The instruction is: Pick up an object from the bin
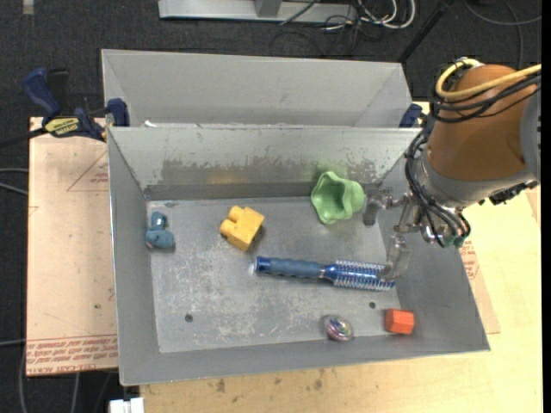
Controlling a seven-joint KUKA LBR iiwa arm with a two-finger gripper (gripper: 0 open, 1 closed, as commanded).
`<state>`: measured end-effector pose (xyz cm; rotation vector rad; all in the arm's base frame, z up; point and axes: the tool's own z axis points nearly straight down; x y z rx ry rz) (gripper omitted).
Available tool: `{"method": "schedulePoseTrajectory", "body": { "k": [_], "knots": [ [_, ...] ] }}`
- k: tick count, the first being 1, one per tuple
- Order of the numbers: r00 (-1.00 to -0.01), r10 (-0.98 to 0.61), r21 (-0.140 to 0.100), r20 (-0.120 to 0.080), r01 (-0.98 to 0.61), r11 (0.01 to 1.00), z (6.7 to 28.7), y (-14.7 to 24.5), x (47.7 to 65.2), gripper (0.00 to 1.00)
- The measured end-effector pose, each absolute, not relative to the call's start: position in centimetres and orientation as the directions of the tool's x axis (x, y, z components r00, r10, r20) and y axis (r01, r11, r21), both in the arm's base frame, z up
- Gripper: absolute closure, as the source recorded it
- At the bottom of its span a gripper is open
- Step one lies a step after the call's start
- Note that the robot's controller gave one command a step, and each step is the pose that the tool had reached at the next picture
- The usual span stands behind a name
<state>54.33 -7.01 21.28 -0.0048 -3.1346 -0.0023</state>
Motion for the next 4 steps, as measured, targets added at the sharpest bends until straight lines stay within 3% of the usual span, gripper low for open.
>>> {"method": "schedulePoseTrajectory", "body": {
  "k": [1, 2, 3, 4],
  "knots": [
    [-0.976, -0.216, 0.003, 0.005, -0.216, 0.976, 6.6, -3.9, 52.4, 0.0],
    [-0.976, -0.218, 0.0, -0.001, -0.218, 0.976, 7.0, -3.9, 52.6, 1.0],
    [-0.964, -0.264, -0.003, -0.009, -0.264, 0.964, 19.3, -4.8, 53.1, 1.0],
    [-0.97, -0.241, -0.003, -0.008, -0.241, 0.971, 24.4, -6.1, 53.5, 1.0]
  ]
}}
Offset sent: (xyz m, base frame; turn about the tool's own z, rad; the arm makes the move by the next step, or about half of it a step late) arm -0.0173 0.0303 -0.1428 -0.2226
